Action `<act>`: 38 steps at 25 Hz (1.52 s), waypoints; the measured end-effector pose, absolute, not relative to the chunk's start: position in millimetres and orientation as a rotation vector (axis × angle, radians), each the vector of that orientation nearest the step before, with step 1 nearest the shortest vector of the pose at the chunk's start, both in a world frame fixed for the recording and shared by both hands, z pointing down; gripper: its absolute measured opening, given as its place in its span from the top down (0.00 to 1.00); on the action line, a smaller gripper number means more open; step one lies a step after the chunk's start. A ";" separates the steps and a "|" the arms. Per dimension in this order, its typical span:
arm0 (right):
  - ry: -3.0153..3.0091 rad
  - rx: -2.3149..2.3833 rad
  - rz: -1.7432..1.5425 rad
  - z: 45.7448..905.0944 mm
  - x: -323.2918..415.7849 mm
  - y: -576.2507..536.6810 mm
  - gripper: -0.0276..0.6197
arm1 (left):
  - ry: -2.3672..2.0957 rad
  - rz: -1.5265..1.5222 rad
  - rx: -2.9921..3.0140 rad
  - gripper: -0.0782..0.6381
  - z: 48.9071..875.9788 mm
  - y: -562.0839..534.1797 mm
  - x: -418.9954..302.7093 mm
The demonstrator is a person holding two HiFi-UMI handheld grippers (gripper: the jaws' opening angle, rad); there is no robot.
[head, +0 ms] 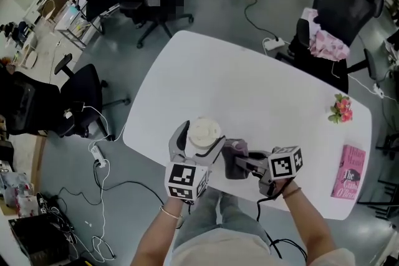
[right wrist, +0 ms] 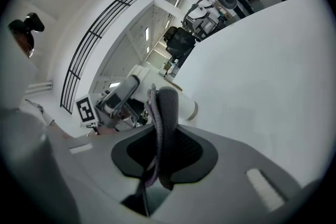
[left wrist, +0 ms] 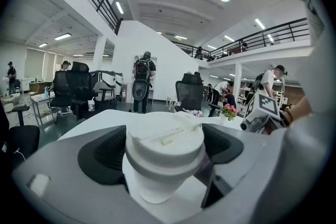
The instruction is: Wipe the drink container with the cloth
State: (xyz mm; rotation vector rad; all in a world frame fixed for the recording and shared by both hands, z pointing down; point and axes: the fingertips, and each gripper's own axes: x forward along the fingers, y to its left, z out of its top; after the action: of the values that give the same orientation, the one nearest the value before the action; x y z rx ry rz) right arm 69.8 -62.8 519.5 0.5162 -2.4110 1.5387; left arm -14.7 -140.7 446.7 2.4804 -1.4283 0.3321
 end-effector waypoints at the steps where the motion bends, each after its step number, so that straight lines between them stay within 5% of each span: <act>1: -2.409 0.469 1.530 518.5 65.6 -54.6 0.85 | -1.432 0.330 2.480 0.26 446.3 -140.6 -14.5; 13: -2.484 0.121 1.463 512.1 -6.0 -27.1 0.85 | -1.435 0.316 2.483 0.26 445.9 -140.9 -13.4; 38: -2.610 0.196 1.750 500.6 -11.9 -55.7 0.85 | -1.422 0.308 2.510 0.26 442.6 -139.8 -15.9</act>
State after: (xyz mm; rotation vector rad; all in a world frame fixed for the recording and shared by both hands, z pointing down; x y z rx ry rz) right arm -11.9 -55.7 500.6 0.1958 -2.6098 1.7503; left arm -15.9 -139.8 442.6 2.5104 -1.4217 0.3076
